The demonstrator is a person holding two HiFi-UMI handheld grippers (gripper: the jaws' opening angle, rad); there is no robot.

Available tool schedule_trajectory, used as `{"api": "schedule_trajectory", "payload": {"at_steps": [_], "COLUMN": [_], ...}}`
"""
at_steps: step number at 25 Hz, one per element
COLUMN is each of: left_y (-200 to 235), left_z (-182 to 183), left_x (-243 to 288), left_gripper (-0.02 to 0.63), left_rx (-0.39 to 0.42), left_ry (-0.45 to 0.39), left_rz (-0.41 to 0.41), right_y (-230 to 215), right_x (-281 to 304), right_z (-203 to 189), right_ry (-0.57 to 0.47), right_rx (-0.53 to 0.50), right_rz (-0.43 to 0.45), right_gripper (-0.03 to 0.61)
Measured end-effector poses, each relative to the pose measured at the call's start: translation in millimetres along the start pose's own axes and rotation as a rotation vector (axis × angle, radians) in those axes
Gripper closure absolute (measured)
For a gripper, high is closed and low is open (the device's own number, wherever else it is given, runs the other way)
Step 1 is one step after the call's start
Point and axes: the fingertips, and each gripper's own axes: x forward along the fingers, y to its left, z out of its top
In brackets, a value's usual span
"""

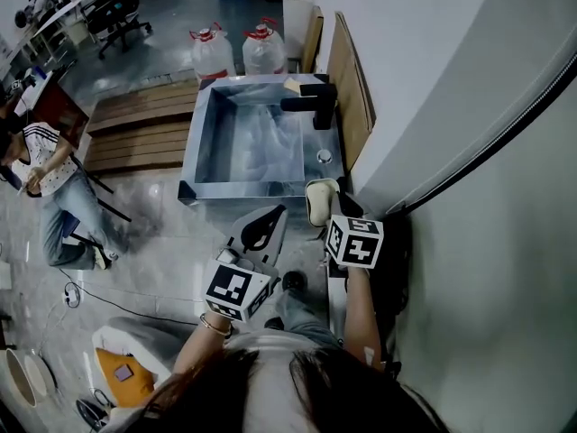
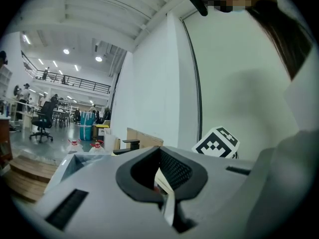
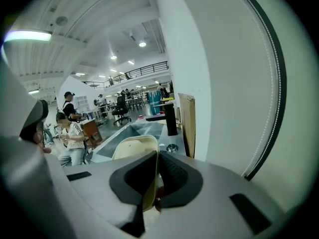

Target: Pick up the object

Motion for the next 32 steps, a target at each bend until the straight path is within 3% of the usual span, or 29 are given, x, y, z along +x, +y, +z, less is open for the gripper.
{"api": "schedule_trajectory", "payload": {"at_steps": [32], "left_y": [-71], "left_z": [21], "left_x": [-168], "left_gripper": [0.604], "left_rx": [0.018], "left_ry": [-0.126], "left_rz": [-0.033], "right_y": [99], "right_x": [-178], "right_z": [-14], "right_ry": [-0.187], "right_rx": [-0.062], "right_rz": [-0.009], "right_gripper": [0.545]}}
